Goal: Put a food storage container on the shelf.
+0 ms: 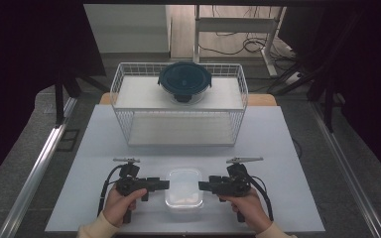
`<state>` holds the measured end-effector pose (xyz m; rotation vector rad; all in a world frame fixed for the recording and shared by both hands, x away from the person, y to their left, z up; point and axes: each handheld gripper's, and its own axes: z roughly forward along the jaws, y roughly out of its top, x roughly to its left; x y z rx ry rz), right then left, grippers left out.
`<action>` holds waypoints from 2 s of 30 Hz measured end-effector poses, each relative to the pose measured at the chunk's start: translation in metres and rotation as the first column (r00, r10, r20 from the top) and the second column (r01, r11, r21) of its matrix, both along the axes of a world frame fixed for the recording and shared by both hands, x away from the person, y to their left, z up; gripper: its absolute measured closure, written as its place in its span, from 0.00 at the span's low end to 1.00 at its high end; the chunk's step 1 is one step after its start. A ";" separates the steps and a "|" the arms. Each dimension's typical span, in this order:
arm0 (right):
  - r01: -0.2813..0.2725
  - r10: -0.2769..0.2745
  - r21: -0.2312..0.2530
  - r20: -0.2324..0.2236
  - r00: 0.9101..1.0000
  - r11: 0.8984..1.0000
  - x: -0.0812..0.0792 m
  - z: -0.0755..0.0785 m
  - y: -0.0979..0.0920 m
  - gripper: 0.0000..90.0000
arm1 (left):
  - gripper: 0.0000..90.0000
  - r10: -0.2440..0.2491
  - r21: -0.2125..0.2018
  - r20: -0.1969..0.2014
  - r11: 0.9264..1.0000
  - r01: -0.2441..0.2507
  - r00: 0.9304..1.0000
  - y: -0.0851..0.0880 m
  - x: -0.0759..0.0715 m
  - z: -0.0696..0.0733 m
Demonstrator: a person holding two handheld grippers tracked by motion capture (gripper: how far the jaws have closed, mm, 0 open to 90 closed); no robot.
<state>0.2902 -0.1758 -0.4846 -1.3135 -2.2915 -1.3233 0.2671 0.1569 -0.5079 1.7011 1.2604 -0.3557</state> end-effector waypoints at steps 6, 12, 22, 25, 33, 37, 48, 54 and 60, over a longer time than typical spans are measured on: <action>-0.012 0.012 0.002 -0.020 1.000 1.000 0.001 -0.005 0.004 0.43 | 0.42 -0.011 -0.021 -0.022 1.000 0.011 1.000 -0.003 0.000 -0.004; -0.012 0.014 0.032 -0.055 0.998 0.999 0.000 -0.008 0.004 0.50 | 0.50 -0.023 -0.032 -0.044 0.999 0.021 0.999 -0.003 -0.001 -0.010; 0.007 -0.003 0.035 -0.100 0.995 0.999 -0.001 -0.013 0.003 0.69 | 0.68 -0.032 -0.047 -0.052 0.998 0.030 0.998 -0.005 -0.003 -0.010; 0.027 -0.021 0.048 -0.122 0.992 0.998 -0.001 -0.013 0.001 0.71 | 0.71 -0.024 -0.040 -0.043 0.999 0.022 0.999 -0.005 -0.006 -0.008; 0.051 -0.040 0.076 -0.139 0.989 0.996 -0.007 -0.010 -0.002 0.77 | 0.77 -0.010 -0.050 -0.018 0.999 0.009 1.000 -0.005 -0.012 -0.004; 0.053 -0.039 0.092 -0.143 0.989 0.994 -0.008 -0.010 -0.005 0.80 | 0.78 -0.014 -0.053 -0.004 0.999 0.014 1.000 -0.004 -0.014 -0.002; 0.063 -0.052 0.100 -0.112 0.992 0.993 -0.013 -0.004 -0.007 0.85 | 0.85 -0.011 -0.073 0.026 0.997 0.013 1.000 -0.002 -0.019 0.002; 0.057 -0.055 0.073 -0.037 0.998 0.996 -0.020 0.006 -0.005 0.89 | 0.89 0.002 -0.054 0.057 0.999 0.001 0.998 -0.003 -0.022 0.006; 0.052 -0.050 0.074 -0.029 0.998 0.996 -0.019 0.006 -0.005 0.89 | 0.89 -0.003 -0.054 0.063 0.999 0.006 0.998 -0.002 -0.022 0.006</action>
